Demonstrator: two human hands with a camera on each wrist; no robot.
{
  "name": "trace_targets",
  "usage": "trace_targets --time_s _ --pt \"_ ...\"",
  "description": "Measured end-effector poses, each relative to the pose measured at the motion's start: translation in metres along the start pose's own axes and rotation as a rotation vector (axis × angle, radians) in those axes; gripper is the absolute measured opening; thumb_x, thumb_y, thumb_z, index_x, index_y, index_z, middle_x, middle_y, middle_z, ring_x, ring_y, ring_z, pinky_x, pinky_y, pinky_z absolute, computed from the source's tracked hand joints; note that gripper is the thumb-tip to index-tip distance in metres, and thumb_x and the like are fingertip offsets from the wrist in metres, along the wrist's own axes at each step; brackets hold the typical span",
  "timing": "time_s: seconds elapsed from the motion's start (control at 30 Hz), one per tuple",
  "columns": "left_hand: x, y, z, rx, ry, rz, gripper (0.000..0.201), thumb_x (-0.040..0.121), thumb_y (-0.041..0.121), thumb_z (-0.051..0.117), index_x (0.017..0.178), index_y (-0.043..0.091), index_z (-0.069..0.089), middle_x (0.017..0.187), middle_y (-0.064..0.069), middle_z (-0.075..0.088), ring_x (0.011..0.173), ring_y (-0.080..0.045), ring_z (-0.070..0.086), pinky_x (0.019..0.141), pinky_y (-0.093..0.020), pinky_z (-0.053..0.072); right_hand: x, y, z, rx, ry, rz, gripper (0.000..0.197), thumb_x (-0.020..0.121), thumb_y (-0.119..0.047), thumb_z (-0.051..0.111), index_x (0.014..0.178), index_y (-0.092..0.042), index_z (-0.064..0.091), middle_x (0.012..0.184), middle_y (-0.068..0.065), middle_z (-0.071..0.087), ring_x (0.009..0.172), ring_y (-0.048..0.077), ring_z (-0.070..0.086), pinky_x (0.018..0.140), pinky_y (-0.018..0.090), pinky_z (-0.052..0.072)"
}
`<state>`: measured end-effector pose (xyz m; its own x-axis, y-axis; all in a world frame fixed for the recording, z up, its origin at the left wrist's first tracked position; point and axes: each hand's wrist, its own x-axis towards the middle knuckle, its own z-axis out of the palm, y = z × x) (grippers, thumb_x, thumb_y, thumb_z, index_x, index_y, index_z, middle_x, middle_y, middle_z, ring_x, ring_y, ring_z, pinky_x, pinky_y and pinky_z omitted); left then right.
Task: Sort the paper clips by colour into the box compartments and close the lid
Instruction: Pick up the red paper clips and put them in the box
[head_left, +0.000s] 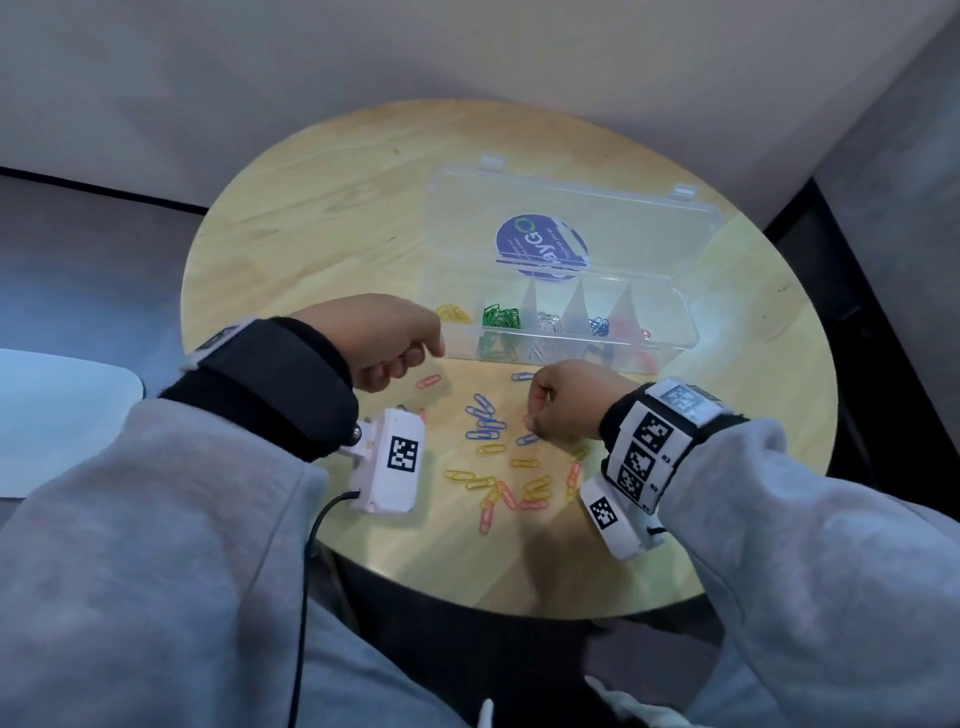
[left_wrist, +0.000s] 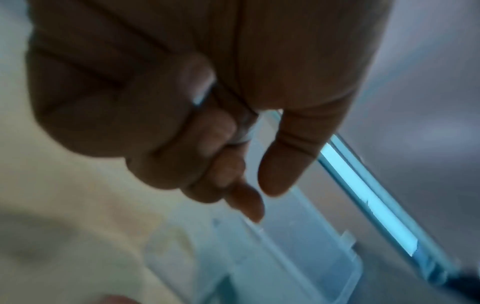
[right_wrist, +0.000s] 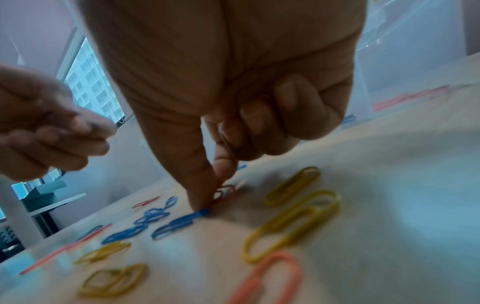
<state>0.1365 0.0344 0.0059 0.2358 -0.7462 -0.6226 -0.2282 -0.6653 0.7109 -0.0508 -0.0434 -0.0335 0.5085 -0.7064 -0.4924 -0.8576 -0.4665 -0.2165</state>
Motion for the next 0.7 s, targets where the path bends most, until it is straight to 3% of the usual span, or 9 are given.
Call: trace_targets --time_s 0.1,0.2,0.27,0.37,0.47,0.57,0.7 --pt "0.003 -0.007 0.001 0.42 0.083 0.018 0.01 0.084 0.017 0.057 0.076 0.013 0.054 0.061 -0.003 0.039 0.051 -0.02 0.03 0.051 -0.022 0.021 0.0 0.001 0.001 0.02 -0.037 0.017 0.024 0.079 -0.022 0.066 0.061 -0.021 0.051 0.076 -0.001 0.058 0.075 0.017 0.054 0.058 0.022 0.04" --pt "0.001 -0.014 0.002 0.642 0.149 0.046 0.007 0.08 0.022 0.063 0.074 0.02 0.06 0.063 0.004 0.049 0.066 -0.018 0.046 0.058 -0.022 0.031 -0.003 0.003 -0.001 0.119 -0.096 0.044 0.024 0.077 -0.019 0.066 0.059 -0.02 0.051 0.071 0.0 0.062 0.069 0.016 0.054 0.066 0.027 0.046" --pt "0.002 -0.017 0.005 0.694 0.161 0.054 0.003 0.078 0.021 0.064 0.077 0.023 0.062 0.067 0.01 0.052 0.073 -0.014 0.049 0.058 -0.021 0.032 -0.005 0.004 -0.004 0.298 -0.158 0.054 0.02 0.077 -0.013 0.06 0.06 -0.019 0.051 0.071 0.006 0.065 0.064 0.018 0.054 0.056 0.026 0.043" --pt "0.006 -0.021 0.013 0.75 0.121 0.047 0.007 0.077 0.021 0.068 0.079 0.023 0.062 0.069 0.009 0.056 0.07 -0.011 0.05 0.054 -0.02 0.031 -0.005 0.003 -0.007 0.712 -0.197 0.072 0.027 0.082 0.002 0.049 0.061 -0.013 0.044 0.056 0.005 0.058 0.041 0.012 0.041 0.041 0.019 0.029" --pt "0.01 -0.023 0.024 0.801 0.063 0.028 0.017 0.072 0.025 0.075 0.072 0.02 0.058 0.067 0.007 0.061 0.073 -0.014 0.057 0.055 -0.021 0.034 -0.003 -0.002 -0.011 1.008 -0.219 0.064 0.03 0.086 0.009 0.045 0.066 -0.013 0.043 0.054 0.003 0.053 0.038 0.007 0.04 0.035 0.015 0.029" --pt "0.014 -0.022 0.032 0.831 0.062 0.003 0.02 0.07 0.027 0.076 0.083 0.014 0.068 0.081 -0.001 0.071 0.083 -0.02 0.065 0.06 -0.022 0.038 -0.002 -0.006 -0.015 1.155 -0.265 0.044 0.025 0.088 0.008 0.043 0.075 -0.012 0.051 0.054 -0.001 0.051 0.039 0.006 0.044 0.035 0.014 0.033" --pt "0.016 -0.02 0.035 0.892 0.085 -0.016 0.026 0.075 0.023 0.072 0.097 0.011 0.071 0.094 -0.005 0.072 0.087 -0.023 0.065 0.065 -0.025 0.04 -0.001 -0.011 -0.015 1.176 -0.337 0.029 0.025 0.09 0.004 0.039 0.081 -0.01 0.058 0.062 0.001 0.044 0.043 0.004 0.047 0.04 0.013 0.041"
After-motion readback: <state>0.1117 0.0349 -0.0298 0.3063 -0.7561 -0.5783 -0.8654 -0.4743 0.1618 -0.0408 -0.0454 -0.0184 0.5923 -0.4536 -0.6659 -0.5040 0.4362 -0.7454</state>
